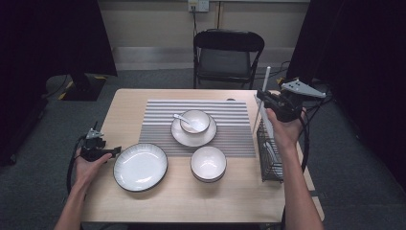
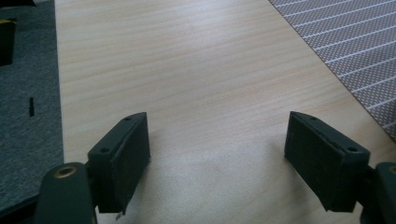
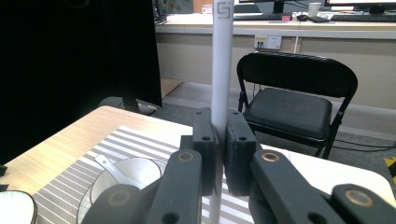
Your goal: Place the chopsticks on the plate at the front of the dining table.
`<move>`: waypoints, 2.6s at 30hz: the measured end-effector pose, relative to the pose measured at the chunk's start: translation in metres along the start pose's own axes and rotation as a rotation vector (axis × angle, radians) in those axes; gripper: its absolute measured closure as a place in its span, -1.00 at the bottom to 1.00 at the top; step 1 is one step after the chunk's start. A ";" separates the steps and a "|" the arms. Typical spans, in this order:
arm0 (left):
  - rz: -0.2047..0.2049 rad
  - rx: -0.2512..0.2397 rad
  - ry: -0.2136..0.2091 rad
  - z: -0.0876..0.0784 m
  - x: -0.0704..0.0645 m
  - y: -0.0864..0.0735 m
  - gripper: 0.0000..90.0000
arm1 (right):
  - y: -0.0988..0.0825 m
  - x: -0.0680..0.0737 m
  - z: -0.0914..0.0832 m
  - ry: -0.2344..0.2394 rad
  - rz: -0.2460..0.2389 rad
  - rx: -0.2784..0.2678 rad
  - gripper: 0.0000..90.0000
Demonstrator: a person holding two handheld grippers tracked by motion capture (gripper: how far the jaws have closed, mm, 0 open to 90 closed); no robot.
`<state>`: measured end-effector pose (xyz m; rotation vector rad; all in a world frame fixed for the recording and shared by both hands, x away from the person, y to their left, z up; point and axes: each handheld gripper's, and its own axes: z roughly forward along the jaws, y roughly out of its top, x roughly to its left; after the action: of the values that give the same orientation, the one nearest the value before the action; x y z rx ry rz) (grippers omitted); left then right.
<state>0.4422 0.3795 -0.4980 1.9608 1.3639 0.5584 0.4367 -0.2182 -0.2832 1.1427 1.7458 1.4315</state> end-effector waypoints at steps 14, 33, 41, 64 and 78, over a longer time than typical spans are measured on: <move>-0.012 -0.058 -0.050 -0.015 -0.003 0.007 -0.48 | -0.005 0.009 0.013 0.041 0.001 0.011 0.90; 0.018 -0.132 -0.155 -0.049 -0.006 0.015 -0.39 | -0.010 0.021 0.026 0.083 0.001 0.023 0.90; 0.057 -0.155 -0.203 -0.062 -0.015 0.016 -0.41 | -0.014 0.029 0.034 0.108 -0.001 0.033 0.90; 0.123 -0.180 -0.364 -0.083 -0.048 0.005 -0.31 | -0.014 0.049 0.041 0.152 -0.018 0.037 0.89; 0.154 -0.188 -0.444 -0.092 -0.065 -0.004 -0.32 | -0.008 0.066 0.048 0.194 -0.034 0.026 0.90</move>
<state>0.3540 0.3460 -0.4368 1.8997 0.8615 0.2822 0.4465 -0.1377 -0.2975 1.0098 1.9122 1.5467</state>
